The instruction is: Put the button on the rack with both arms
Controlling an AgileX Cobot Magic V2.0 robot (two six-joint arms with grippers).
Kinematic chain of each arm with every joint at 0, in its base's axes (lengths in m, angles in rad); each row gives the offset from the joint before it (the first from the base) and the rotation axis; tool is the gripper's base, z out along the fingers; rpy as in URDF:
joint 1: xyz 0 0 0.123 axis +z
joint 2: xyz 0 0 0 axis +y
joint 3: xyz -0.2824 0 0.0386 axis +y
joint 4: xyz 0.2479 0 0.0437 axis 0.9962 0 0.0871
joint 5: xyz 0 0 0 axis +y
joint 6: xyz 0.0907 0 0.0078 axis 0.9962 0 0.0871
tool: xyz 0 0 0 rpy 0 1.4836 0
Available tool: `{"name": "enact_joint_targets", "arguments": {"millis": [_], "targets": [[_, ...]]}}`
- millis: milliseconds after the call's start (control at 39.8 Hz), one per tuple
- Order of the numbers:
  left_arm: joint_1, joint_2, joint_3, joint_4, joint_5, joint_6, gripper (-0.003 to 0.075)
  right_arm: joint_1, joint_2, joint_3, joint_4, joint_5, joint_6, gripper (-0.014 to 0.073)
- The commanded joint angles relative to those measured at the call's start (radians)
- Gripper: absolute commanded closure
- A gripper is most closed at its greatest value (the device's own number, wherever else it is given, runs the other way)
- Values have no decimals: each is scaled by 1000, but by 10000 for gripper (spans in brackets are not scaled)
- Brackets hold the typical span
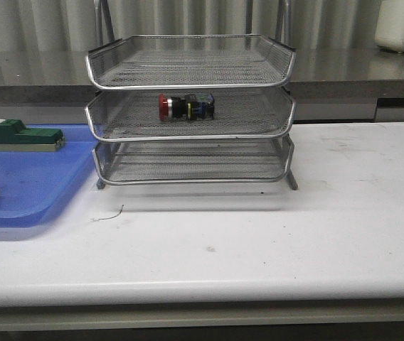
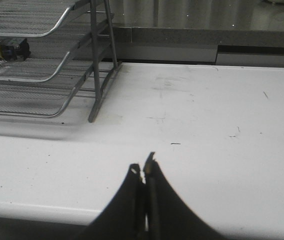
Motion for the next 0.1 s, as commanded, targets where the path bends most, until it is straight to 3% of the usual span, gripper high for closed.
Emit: {"name": "enact_joint_targets", "arguments": {"millis": [0,75], "targets": [[-1,-21,9,-8,-84,-8,739,-6,-17,-4,-10,-76,0,653],[-1,-21,9,-8,-84,-8,739,-6,-17,-4,-10,-76,0,653]]}}
